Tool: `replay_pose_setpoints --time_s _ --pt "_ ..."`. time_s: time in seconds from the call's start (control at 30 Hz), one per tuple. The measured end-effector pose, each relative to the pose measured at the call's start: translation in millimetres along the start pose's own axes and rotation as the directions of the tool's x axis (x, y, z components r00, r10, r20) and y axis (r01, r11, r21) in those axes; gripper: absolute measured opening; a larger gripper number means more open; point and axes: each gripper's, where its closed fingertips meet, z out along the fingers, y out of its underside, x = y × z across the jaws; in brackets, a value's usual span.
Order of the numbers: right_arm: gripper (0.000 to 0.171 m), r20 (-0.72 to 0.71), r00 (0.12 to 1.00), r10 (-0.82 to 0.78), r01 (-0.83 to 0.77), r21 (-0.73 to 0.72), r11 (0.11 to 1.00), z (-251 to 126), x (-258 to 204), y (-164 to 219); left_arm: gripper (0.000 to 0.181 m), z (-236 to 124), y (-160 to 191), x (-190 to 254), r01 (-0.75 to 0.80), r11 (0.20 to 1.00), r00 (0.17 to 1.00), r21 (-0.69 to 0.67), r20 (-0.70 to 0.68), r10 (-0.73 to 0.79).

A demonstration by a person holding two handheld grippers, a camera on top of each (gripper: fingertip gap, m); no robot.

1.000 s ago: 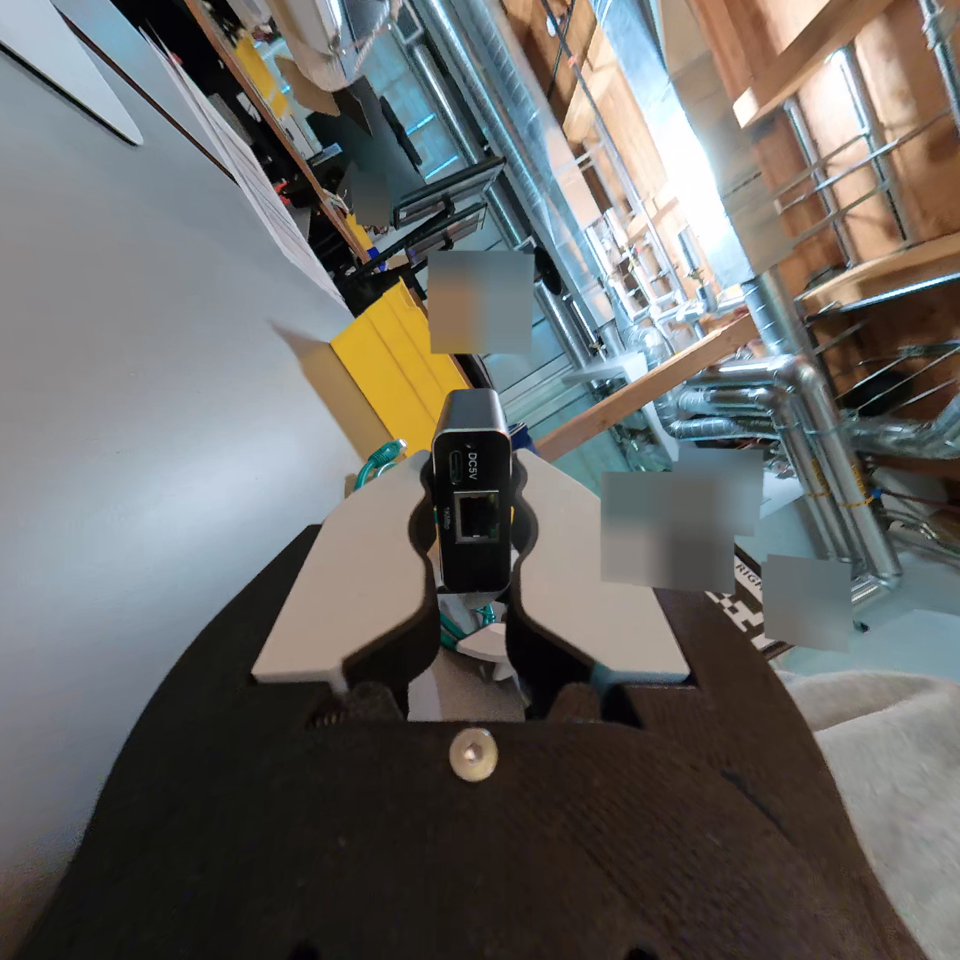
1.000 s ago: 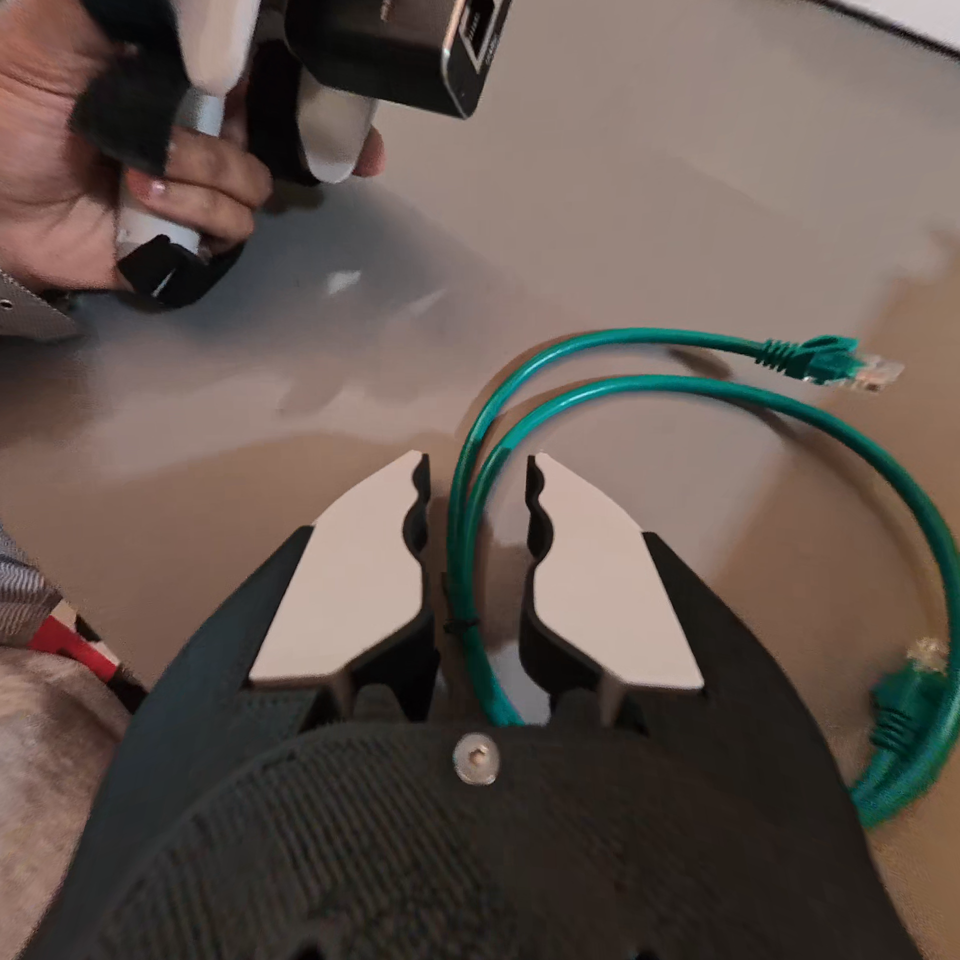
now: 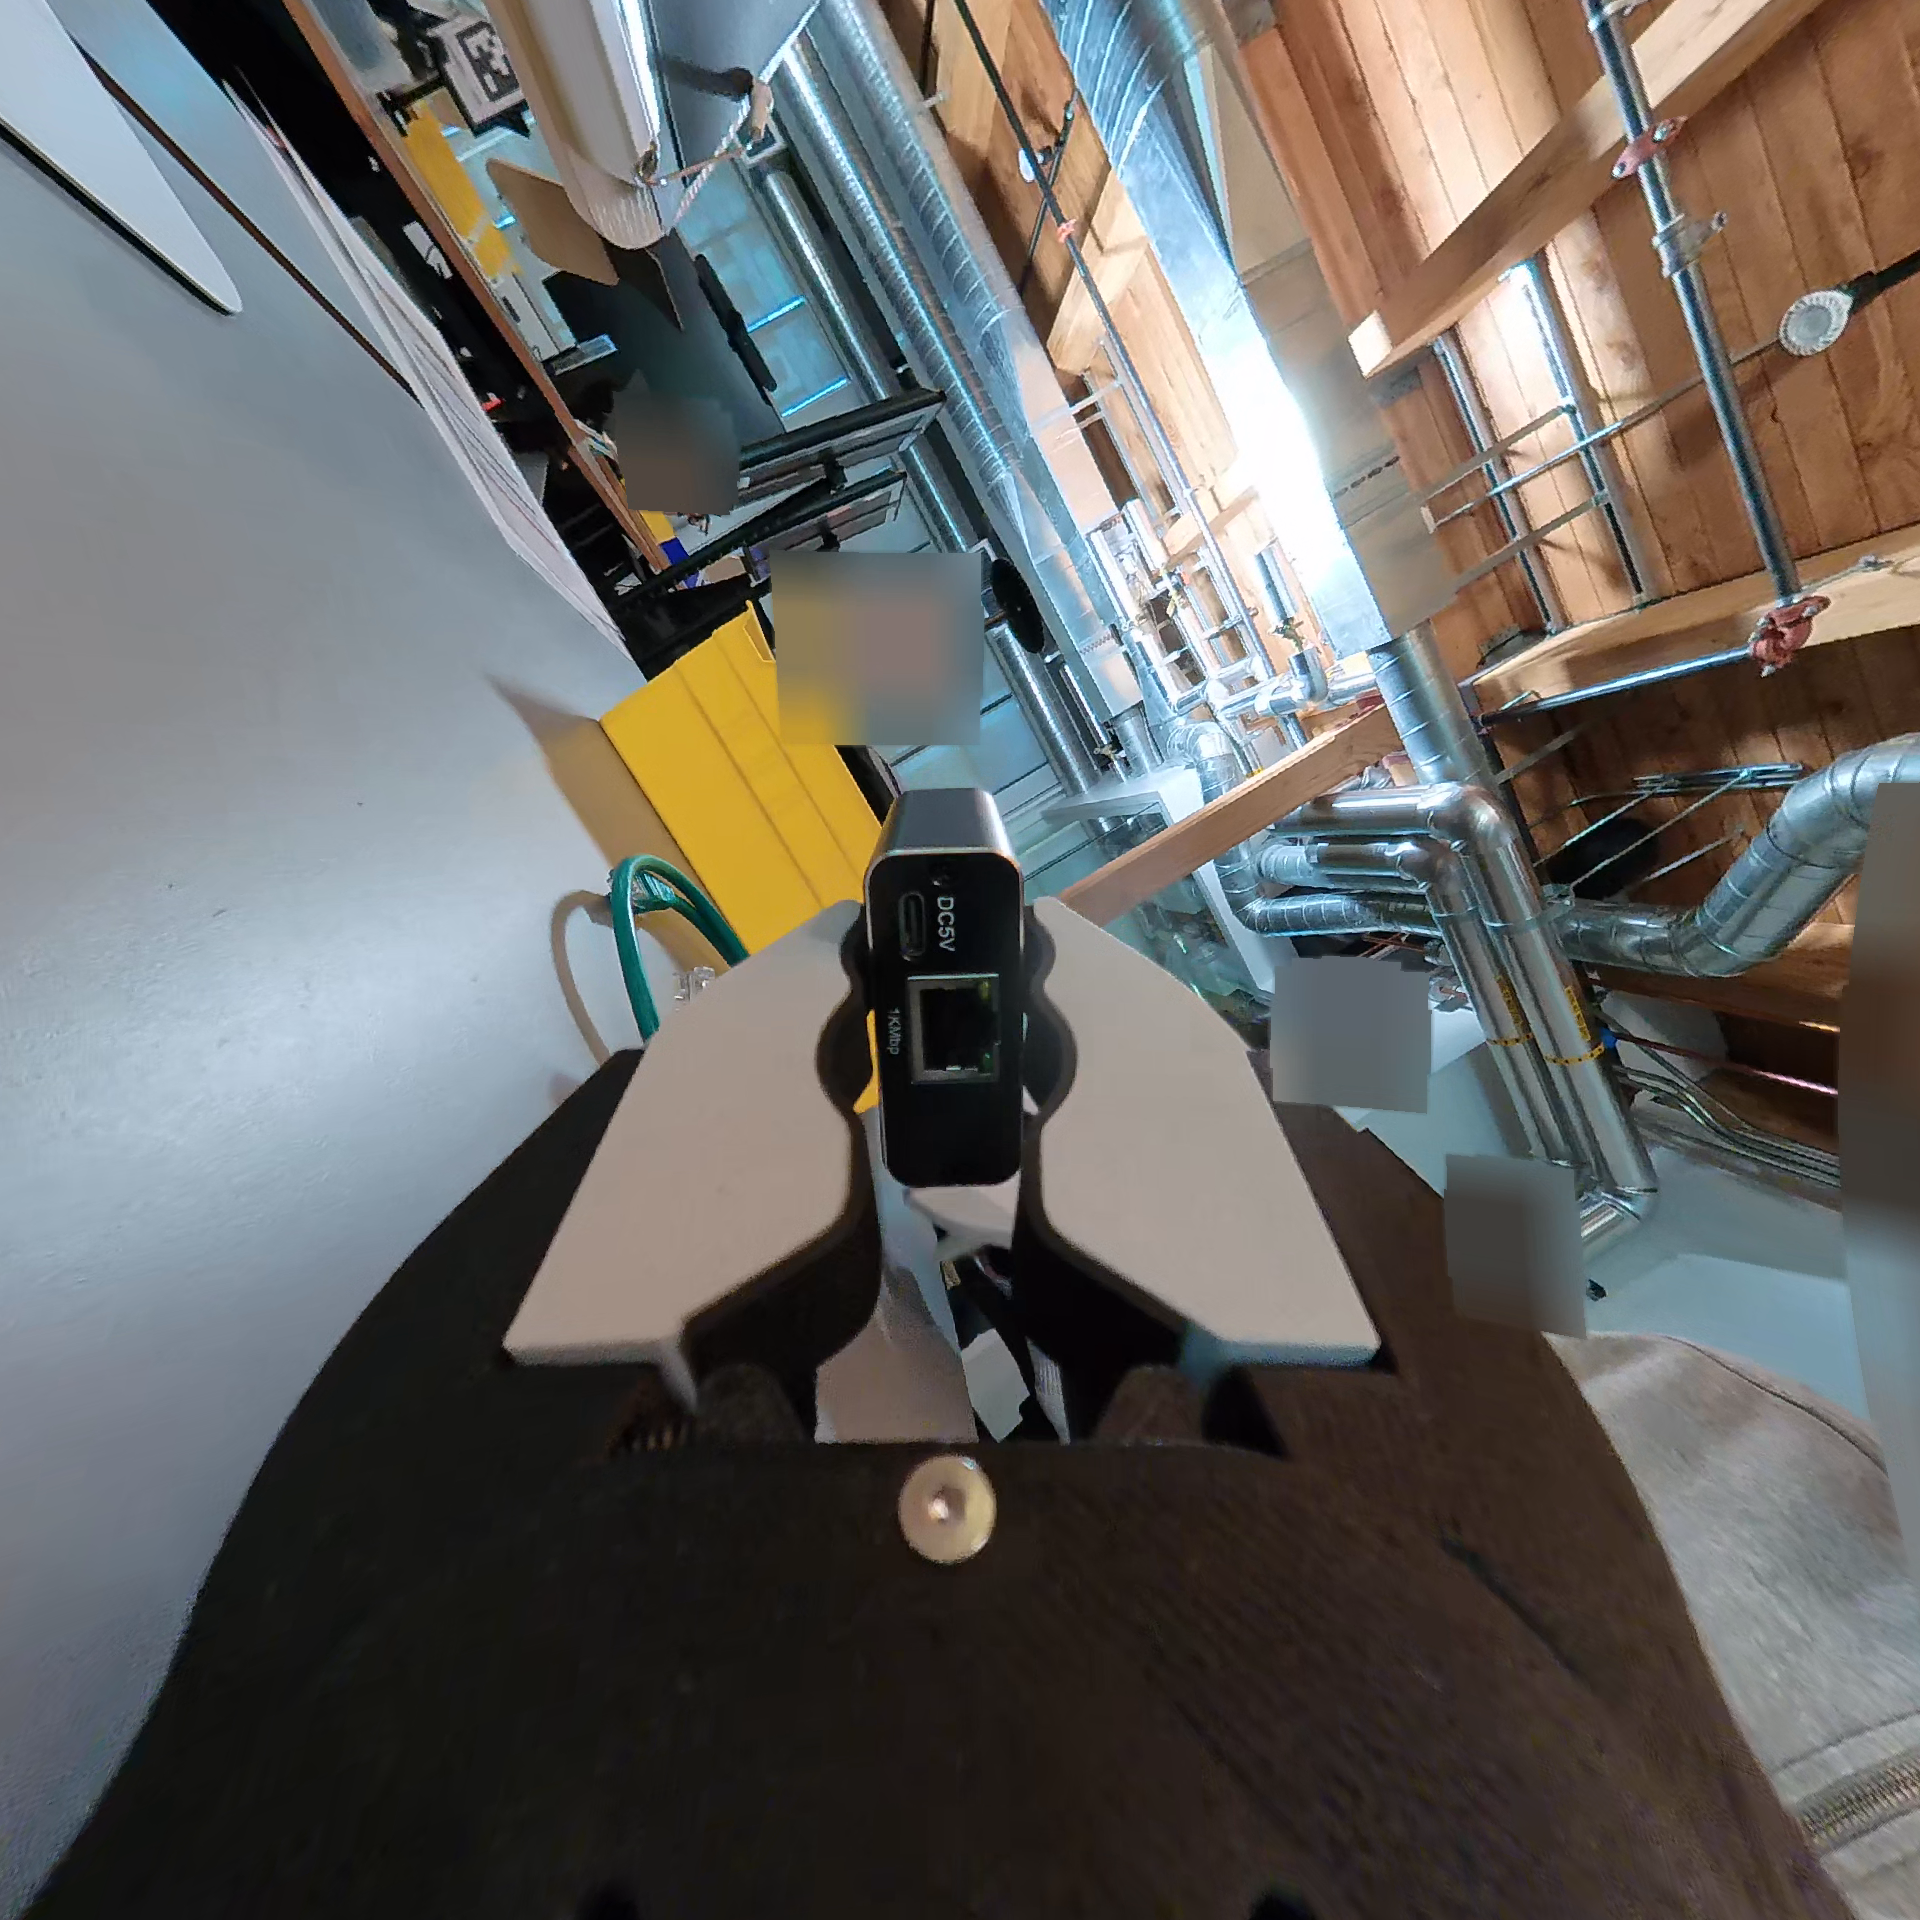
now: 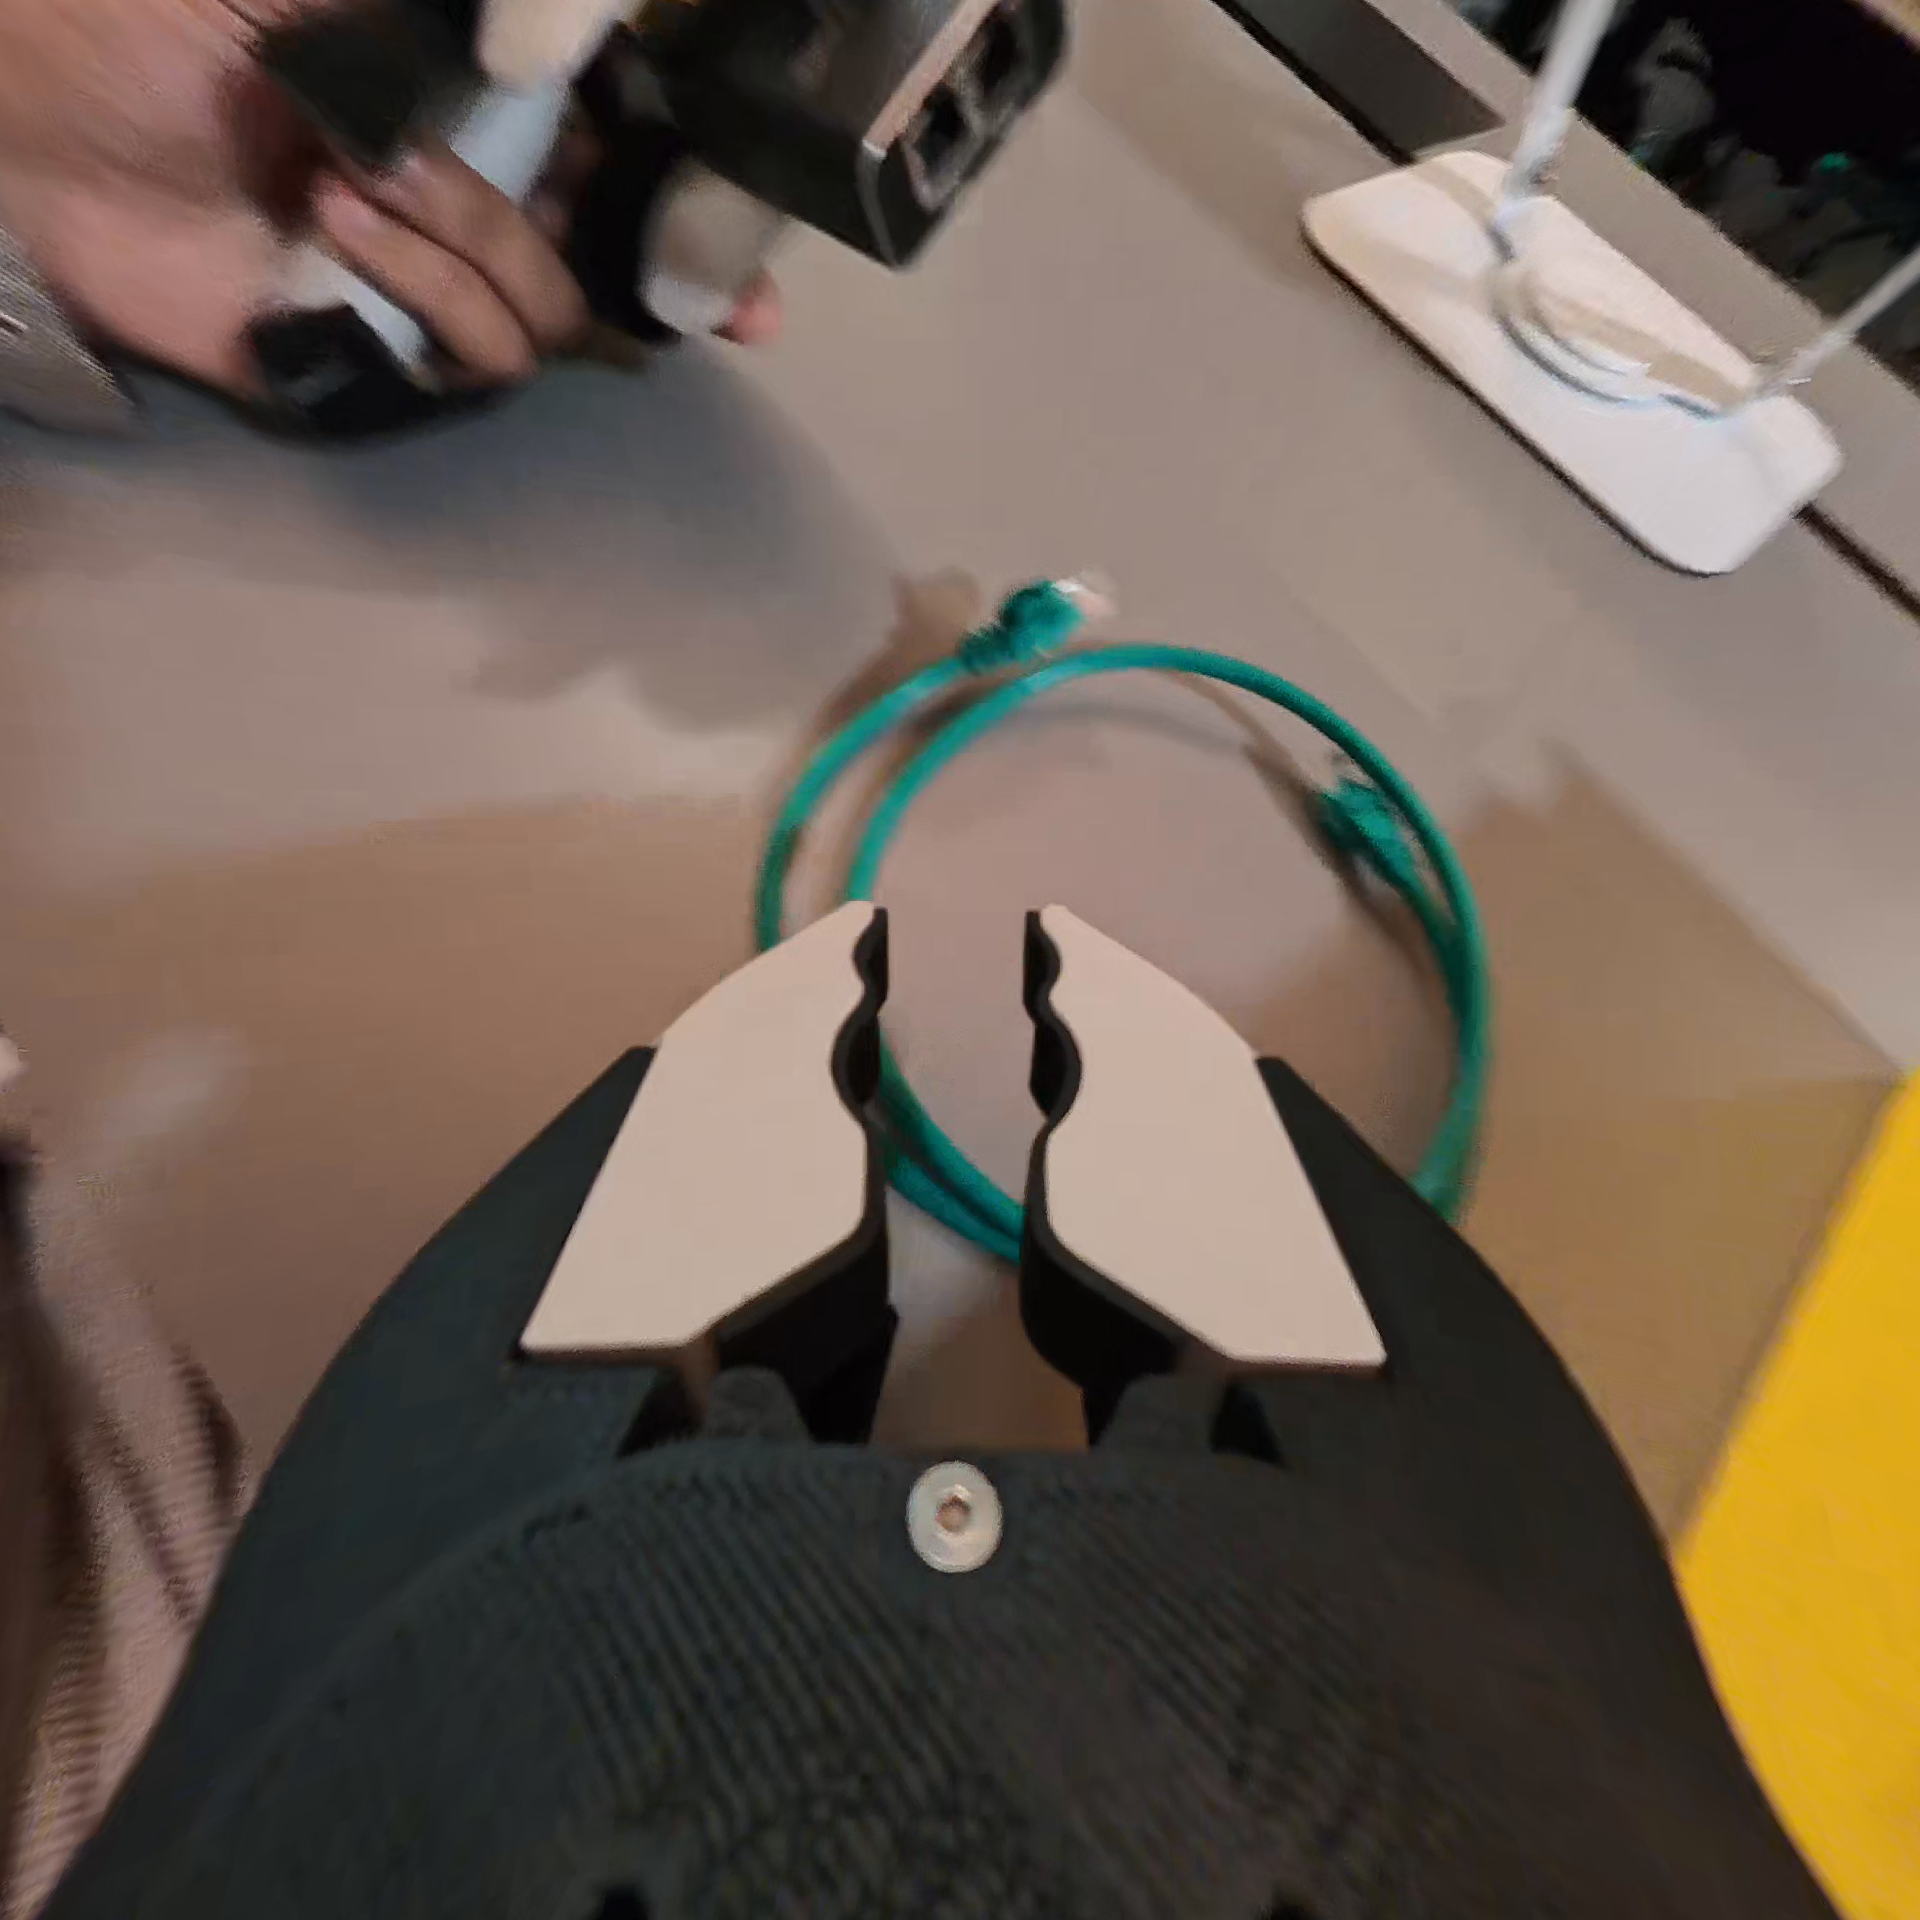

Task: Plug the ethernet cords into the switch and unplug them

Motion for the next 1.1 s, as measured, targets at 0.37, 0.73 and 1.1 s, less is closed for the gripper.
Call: replay_pose_setpoints --time_s 0.37,0.73,1.1 --pt "0.021 0.168 0.983 -0.072 0.098 -0.153 0.983 9.3 -26.3 33.8 0.023 0.9 5.2 5.0 0.057 0.997 0.996 -0.045 -0.061 -0.059" --pt "0.011 0.461 0.887 0.014 0.030 -0.087 0.996 -29.0 -31.7 45.1 0.023 2.5 9.1 6.5 0.095 0.992 0.991 -0.080 -0.085 -0.102" --pt "0.014 0.391 0.897 -0.206 0.227 -0.010 0.974 -26.0 -40.3 40.5 0.023 3.3 10.7 6.9 0.120 0.989 0.987 -0.091 -0.095 -0.128"
